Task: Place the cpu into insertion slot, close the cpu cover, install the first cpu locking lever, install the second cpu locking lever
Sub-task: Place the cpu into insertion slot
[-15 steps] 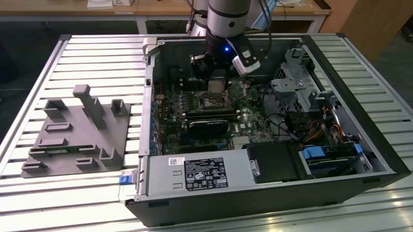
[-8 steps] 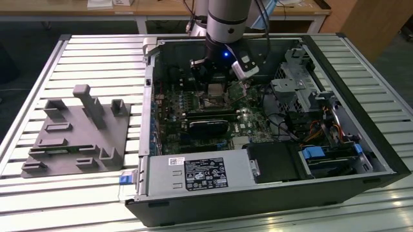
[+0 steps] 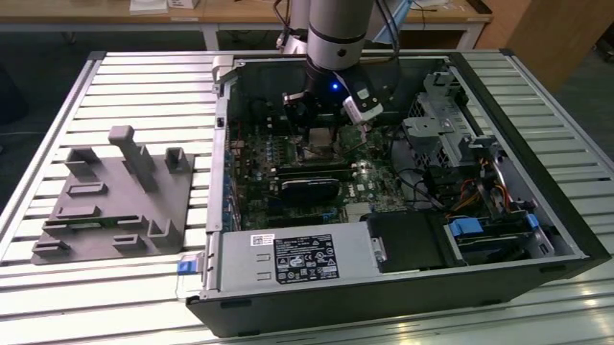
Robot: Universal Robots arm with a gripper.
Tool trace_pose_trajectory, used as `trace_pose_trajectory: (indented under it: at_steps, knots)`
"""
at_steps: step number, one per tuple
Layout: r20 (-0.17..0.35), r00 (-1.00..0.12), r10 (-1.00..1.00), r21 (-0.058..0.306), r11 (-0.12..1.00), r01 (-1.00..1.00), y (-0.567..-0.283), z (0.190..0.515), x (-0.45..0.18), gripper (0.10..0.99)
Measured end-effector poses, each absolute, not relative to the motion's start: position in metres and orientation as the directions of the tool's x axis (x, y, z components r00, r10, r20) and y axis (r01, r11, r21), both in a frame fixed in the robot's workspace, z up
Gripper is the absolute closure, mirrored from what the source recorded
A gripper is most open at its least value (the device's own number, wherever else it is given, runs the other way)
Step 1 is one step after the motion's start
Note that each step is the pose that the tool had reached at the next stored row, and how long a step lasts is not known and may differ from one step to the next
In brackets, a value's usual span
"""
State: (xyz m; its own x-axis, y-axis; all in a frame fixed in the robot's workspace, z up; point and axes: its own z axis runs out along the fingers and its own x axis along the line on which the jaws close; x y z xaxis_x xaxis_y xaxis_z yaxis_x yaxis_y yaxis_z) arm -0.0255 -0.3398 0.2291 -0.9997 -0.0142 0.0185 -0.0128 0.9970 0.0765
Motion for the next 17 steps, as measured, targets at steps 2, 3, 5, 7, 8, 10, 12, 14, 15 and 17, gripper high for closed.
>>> trace_pose_trajectory:
  at_steps: [2, 3, 5, 7, 8, 10, 12, 14, 15, 17]
  knots:
    - [0.018, -1.0, -0.014, 0.077, 0.997, -0.012, -0.3398, 0.2291, -0.0255, 0.549]
    - [0.018, -1.0, -0.01, 0.076, 0.997, -0.009, -0.3398, 0.2291, -0.0255, 0.549]
    - [0.018, -1.0, 0.01, 0.077, 0.997, 0.011, -0.3398, 0.2289, -0.0255, 0.549]
    - [0.018, -0.999, 0.037, 0.077, 0.996, 0.038, -0.3398, 0.2288, -0.0255, 0.549]
    - [0.018, -0.999, 0.051, 0.077, 0.996, 0.053, -0.3398, 0.2287, -0.0255, 0.549]
    - [0.018, -0.997, 0.081, 0.077, 0.994, 0.083, -0.3398, 0.2286, -0.0255, 0.549]
    - [0.018, -0.993, 0.113, 0.077, 0.991, 0.114, -0.3398, 0.2284, -0.0255, 0.549]
    - [0.018, -0.99, 0.143, 0.077, 0.987, 0.144, -0.3398, 0.2283, -0.0255, 0.549]
    - [0.018, -0.987, 0.159, 0.077, 0.984, 0.16, -0.3398, 0.2282, -0.0255, 0.549]
    - [0.019, -0.982, 0.19, 0.077, 0.979, 0.191, -0.3398, 0.228, -0.0255, 0.549]
